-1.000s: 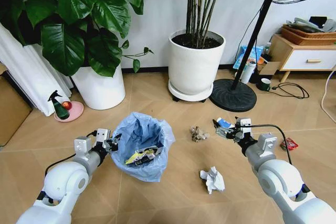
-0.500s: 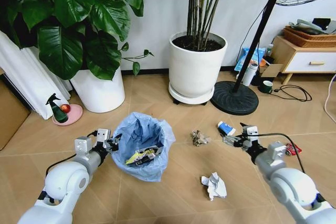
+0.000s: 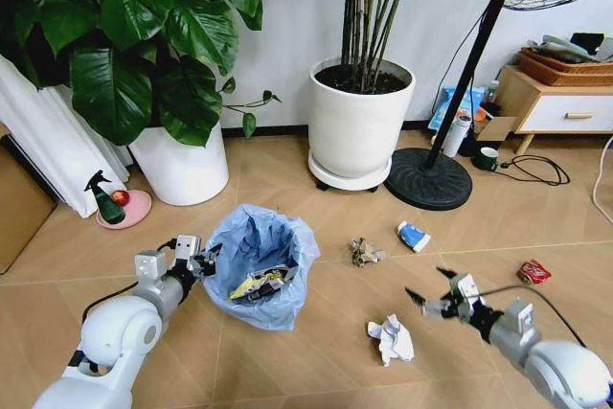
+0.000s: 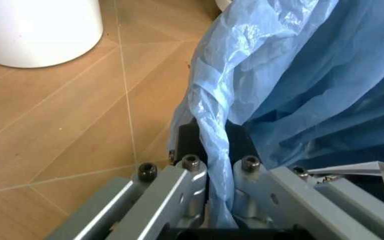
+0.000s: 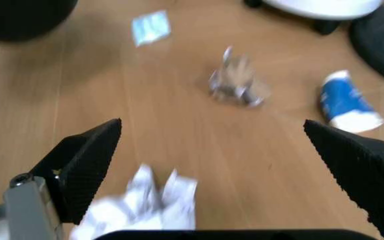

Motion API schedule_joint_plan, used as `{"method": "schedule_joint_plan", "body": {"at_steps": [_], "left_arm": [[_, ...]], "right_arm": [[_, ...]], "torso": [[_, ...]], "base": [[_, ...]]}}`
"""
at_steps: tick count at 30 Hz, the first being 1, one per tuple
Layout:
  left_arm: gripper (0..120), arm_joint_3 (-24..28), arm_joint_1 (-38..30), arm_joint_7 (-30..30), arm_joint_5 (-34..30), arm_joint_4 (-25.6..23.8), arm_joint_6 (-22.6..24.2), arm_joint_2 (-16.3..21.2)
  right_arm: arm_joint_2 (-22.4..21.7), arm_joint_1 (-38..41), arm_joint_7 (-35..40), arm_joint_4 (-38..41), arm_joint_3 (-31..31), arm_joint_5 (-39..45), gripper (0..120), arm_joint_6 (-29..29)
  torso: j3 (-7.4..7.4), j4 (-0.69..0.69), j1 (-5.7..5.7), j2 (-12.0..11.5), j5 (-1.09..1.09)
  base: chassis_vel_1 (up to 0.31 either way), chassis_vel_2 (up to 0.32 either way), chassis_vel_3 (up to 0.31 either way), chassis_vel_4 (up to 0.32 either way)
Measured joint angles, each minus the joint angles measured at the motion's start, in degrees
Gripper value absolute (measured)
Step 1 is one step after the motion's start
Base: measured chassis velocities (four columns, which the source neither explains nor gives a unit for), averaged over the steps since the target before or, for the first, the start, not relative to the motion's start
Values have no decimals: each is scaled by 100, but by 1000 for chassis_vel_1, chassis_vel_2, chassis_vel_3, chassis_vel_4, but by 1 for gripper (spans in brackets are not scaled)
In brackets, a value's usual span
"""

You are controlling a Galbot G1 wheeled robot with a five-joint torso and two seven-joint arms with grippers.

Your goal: Pick up the trash bin and place the garbage on the floor into it.

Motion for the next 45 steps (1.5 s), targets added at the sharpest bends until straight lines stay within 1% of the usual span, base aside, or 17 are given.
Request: {"method": "schedule_joint_plan", "body": {"at_steps": [2,4,5,7,8,12,21,24,33,42,45], "left_arm": [[0,0,3,5,3,4,-1,-2],[0,4,14,14,18,9,-4,0],[0,4,14,14,18,9,-4,0],[0,14,25,17,22,9,-5,5],[0,14,25,17,22,9,-5,5],[0,35,36,16,23,-11,-5,24],[0,53,59,-1,23,-42,-3,63],[0,52,71,-8,23,-47,-2,85],[0,55,28,-14,23,-23,-2,88],[0,67,-4,-16,22,15,-1,90],[0,70,-9,-16,22,28,-2,90]], "right_arm": [[9,-1,-107,-128,-47,-149,100,37],[41,81,-315,-422,-191,-456,100,89],[41,81,-315,-422,-191,-456,100,89],[63,225,-450,-696,-336,-658,100,96],[63,225,-450,-696,-336,-658,100,96],[149,552,-601,-1225,-619,-922,100,171],[367,979,-602,-1745,-1026,-1011,100,241],[507,1199,-540,-2012,-1219,-1031,100,249],[763,1494,-379,-2355,-1461,-1017,100,271],[931,1698,-256,-2584,-1592,-1052,100,262],[981,1751,-233,-2667,-1643,-1083,97,263]], "torso": [[0,1,0,0,-2],[0,0,0,0,2],[0,0,0,0,2],[1,1,0,0,-2],[1,1,0,0,-2],[1,1,0,0,0],[1,1,0,0,-1],[1,1,0,0,-1],[1,1,1,0,-1],[1,1,1,0,-1],[1,1,1,0,-1]], "base": [[0,0,0,0],[0,0,0,0],[0,0,0,0],[0,0,0,0],[0,0,0,0],[0,0,0,0],[0,0,0,0],[0,0,0,0],[0,0,0,0],[0,0,0,0],[0,0,0,0]]}}
